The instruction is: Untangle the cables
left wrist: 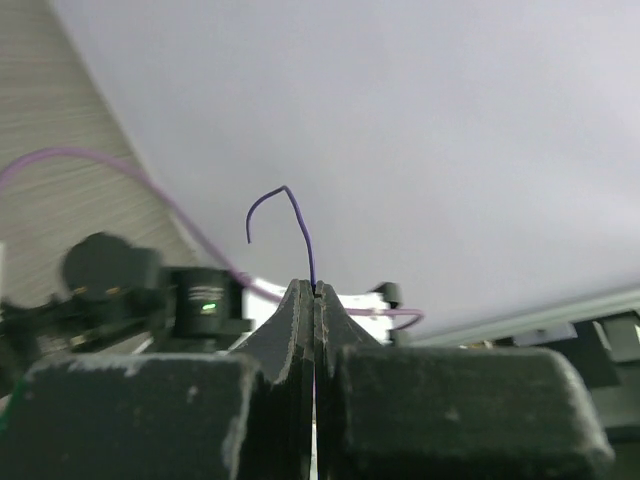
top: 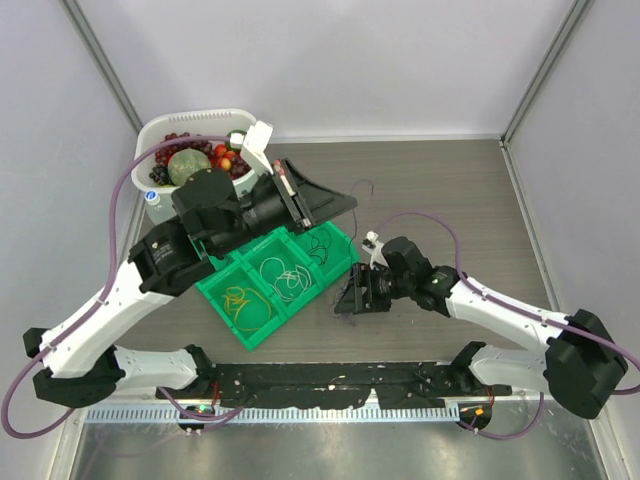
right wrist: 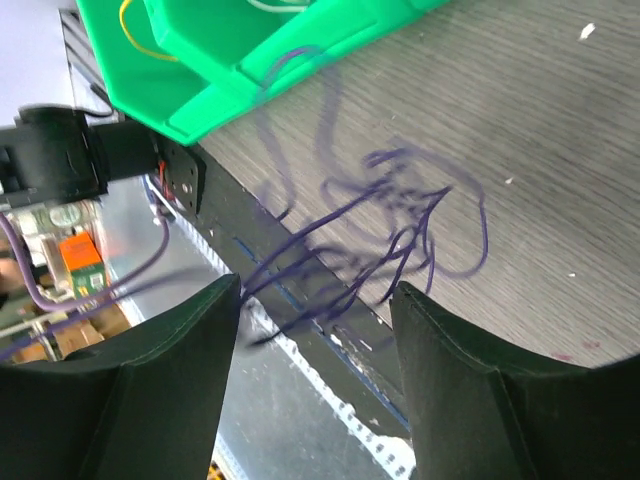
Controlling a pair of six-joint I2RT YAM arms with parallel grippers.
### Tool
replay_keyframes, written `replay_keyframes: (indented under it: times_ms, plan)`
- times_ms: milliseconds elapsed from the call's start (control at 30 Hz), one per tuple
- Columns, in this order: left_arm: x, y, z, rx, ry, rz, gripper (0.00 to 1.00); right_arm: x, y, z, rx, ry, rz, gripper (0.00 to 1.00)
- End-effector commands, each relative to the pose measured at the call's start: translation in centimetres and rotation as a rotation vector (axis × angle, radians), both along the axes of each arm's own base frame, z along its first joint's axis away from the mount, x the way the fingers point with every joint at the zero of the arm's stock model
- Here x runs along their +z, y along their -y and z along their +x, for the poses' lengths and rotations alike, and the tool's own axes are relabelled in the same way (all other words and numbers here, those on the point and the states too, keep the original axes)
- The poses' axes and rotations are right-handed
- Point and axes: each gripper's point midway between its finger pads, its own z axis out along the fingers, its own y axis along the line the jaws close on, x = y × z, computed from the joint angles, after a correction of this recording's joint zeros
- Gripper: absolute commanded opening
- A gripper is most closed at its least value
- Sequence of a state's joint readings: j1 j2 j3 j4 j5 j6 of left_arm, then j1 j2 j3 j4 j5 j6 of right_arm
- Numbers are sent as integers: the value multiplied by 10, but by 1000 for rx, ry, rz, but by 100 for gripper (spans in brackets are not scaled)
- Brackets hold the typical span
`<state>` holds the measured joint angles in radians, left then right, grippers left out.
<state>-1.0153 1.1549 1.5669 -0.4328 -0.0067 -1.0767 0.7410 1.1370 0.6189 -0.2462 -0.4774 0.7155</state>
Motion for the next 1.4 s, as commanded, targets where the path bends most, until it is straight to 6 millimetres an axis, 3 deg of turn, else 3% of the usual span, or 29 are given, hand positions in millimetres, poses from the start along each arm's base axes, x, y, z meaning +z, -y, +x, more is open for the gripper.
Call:
replay_keyframes:
  times_ms: [0, 100, 133, 167, 200, 233, 267, 333, 400, 533, 633, 733, 800, 833, 933, 967, 1100, 1233, 1367]
  plan:
    - [87, -3, -27, -117, 93, -239, 0, 13, -15, 31, -135, 30, 59, 66]
    - [132, -9, -41, -179, 129, -383, 0, 3, -12, 49, -268, -11, 19, 64]
    - [143, -12, -45, -192, 141, -417, 0, 0, -6, 61, -344, -12, -14, 59]
    - [153, -14, -47, -197, 151, -437, 0, -17, 6, 61, -385, -49, -94, 54]
    - [160, -17, -49, -199, 160, -451, 0, -20, 16, 73, -450, -45, -136, 49]
    - [170, -22, -52, -198, 174, -468, 0, -35, 31, 69, -478, -86, -222, 47]
    - [180, -26, -54, -198, 193, -481, 0, -47, 54, 72, -540, -110, -305, 40]
    - [194, -34, -57, -188, 220, -495, 0, -63, 87, 73, -625, -159, -379, 24]
    - [207, -43, -61, -176, 249, -500, 0, -74, 117, 71, -699, -208, -423, 18]
    - [227, -56, -64, -146, 303, -511, 0, -68, 171, 70, -826, -165, -559, 19]
    - [237, -60, -65, -137, 327, -529, 0, -54, 189, 76, -853, -89, -597, 21]
    - [239, -57, -63, -137, 335, -535, 0, -29, 175, 87, -751, -22, -540, 28]
    - [236, -51, -58, -135, 330, -522, 0, -5, 138, 91, -557, 31, -379, 34]
    - [235, -49, -57, -136, 326, -516, 0, 11, 114, 86, -429, 58, -277, 39]
    - [227, -44, -53, -127, 315, -487, 0, 49, 81, 78, -293, 136, -151, 55]
    - [222, -42, -49, -117, 307, -471, 0, 64, 63, 67, -207, 160, -89, 58]
    - [201, -41, -36, -56, 281, -397, 0, 108, 24, 37, -35, 279, 32, 62]
    - [182, -44, -26, -11, 252, -350, 0, 124, 8, 12, 73, 308, 133, 62]
    - [174, -43, -20, 3, 233, -338, 0, 155, 1, 1, 93, 382, 289, 62]
